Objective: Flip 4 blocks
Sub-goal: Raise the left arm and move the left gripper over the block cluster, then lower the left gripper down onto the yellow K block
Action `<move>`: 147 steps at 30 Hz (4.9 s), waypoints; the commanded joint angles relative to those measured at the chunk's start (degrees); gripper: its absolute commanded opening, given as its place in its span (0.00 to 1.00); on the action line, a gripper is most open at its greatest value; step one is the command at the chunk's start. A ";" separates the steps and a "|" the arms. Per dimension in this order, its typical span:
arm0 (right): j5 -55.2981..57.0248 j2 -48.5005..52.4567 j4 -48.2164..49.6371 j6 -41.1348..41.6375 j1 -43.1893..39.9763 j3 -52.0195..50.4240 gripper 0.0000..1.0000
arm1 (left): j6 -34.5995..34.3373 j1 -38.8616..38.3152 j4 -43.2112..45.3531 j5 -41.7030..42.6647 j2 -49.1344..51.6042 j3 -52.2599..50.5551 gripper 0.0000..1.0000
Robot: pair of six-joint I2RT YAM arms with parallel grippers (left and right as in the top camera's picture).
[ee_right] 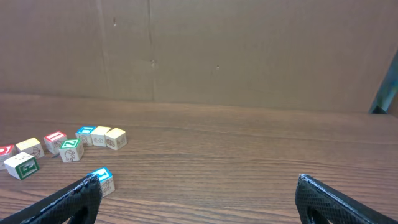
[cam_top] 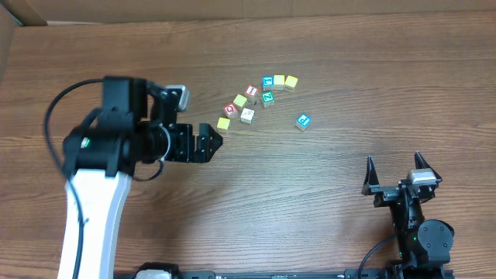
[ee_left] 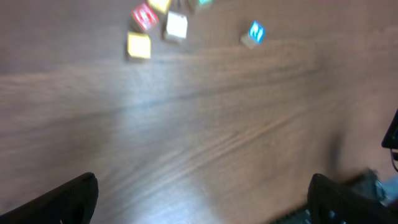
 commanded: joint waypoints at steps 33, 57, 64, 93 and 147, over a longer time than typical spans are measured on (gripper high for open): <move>-0.13 -0.46 0.35 -0.02 -0.31 -0.59 1.00 | -3.21 0.22 0.46 0.61 17.16 1.18 0.18; -0.13 -0.46 0.35 -0.02 -0.31 -0.59 1.00 | -18.27 -0.92 -6.36 -16.96 17.25 21.09 0.10; -0.13 -0.46 0.35 -0.02 -0.31 -0.59 1.00 | -18.23 -4.20 -3.37 -18.60 17.25 21.09 0.30; -0.13 -0.46 0.35 -0.02 -0.31 -0.59 1.00 | -17.94 -5.09 2.91 -22.01 17.31 16.28 0.24; -0.13 -0.46 0.35 -0.02 -0.31 -0.59 1.00 | -16.92 -11.10 5.77 -23.26 25.20 12.41 0.92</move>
